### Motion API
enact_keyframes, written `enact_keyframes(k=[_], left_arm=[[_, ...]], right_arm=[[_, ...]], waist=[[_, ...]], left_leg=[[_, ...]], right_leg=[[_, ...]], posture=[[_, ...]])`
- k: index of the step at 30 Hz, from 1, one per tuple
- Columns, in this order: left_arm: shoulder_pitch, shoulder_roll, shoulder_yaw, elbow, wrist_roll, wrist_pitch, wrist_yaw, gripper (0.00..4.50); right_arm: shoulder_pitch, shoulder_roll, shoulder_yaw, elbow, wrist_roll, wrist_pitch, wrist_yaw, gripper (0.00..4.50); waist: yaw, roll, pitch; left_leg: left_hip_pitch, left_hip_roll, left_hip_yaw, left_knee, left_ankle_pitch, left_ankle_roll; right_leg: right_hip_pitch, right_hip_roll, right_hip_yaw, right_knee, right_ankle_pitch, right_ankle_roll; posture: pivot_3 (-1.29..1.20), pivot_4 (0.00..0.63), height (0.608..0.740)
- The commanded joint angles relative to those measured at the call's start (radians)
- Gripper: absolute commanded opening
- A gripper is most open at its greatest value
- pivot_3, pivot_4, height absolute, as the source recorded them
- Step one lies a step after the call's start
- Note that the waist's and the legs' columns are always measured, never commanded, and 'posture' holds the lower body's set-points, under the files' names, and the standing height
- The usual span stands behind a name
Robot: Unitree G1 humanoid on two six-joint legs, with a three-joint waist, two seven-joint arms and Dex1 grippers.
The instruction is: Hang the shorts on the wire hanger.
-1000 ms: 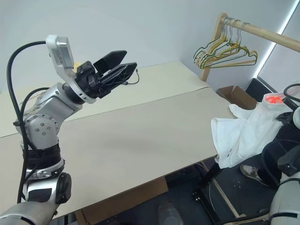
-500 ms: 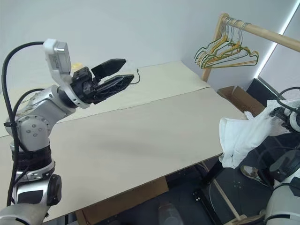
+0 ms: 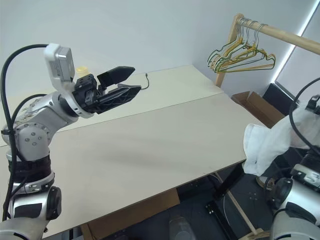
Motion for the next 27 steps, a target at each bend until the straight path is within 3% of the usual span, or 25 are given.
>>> enact_keyframes(k=[1,7,11,14,20,27], left_arm=[[-0.019,0.009,0.003,0.015,0.027,-0.040,-0.008,4.50],[-0.006,0.017,0.009,0.010,0.043,-0.050,-0.011,4.50],[0.020,0.019,0.016,-0.004,0.066,-0.073,0.012,4.50],[0.072,0.065,0.013,-0.010,0.110,-0.106,-0.031,4.50],[0.227,0.198,0.021,-0.054,0.184,-0.144,-0.118,4.50],[0.461,0.277,0.101,-0.193,0.242,-0.186,-0.098,4.50]], right_arm=[[0.025,0.025,0.011,-0.116,-0.032,-0.140,-0.040,4.48],[0.087,0.049,0.045,-0.183,-0.060,-0.337,-0.034,4.48],[0.103,0.060,0.064,-0.225,-0.056,-0.574,-0.004,4.48],[0.118,0.063,0.140,-0.292,0.091,-0.673,0.253,4.48],[0.124,0.038,0.316,-0.294,0.322,-0.593,0.708,4.48],[0.068,0.064,0.577,-0.144,0.341,-0.666,1.127,4.48]], waist=[[0.000,0.000,0.000],[-0.001,0.000,0.000],[-0.002,0.000,0.000],[-0.005,0.000,0.000],[0.005,-0.001,0.001],[0.072,-0.004,0.004]], left_leg=[[0.000,0.000,0.000,0.000,0.000,0.000],[0.001,0.000,0.002,0.000,-0.001,0.001],[0.002,0.000,0.003,0.000,-0.001,0.001],[0.004,0.000,0.004,-0.001,-0.001,0.001],[0.009,0.003,0.005,-0.003,-0.001,0.001],[0.009,0.004,0.008,-0.008,-0.001,0.001]], right_leg=[[0.000,0.000,0.000,0.000,0.000,0.000],[0.000,0.000,0.002,0.000,0.001,0.000],[0.000,0.000,0.004,0.000,0.000,0.001],[0.000,0.001,0.005,0.000,0.001,0.001],[0.002,0.006,0.010,0.000,0.002,-0.001],[-0.002,0.007,0.012,-0.002,0.005,-0.007]], posture=[[-0.31,0.023,0.740],[-0.29,0.021,0.740],[-0.28,0.019,0.740],[-0.25,0.014,0.740],[-0.18,0.012,0.740],[-0.10,0.021,0.740]])
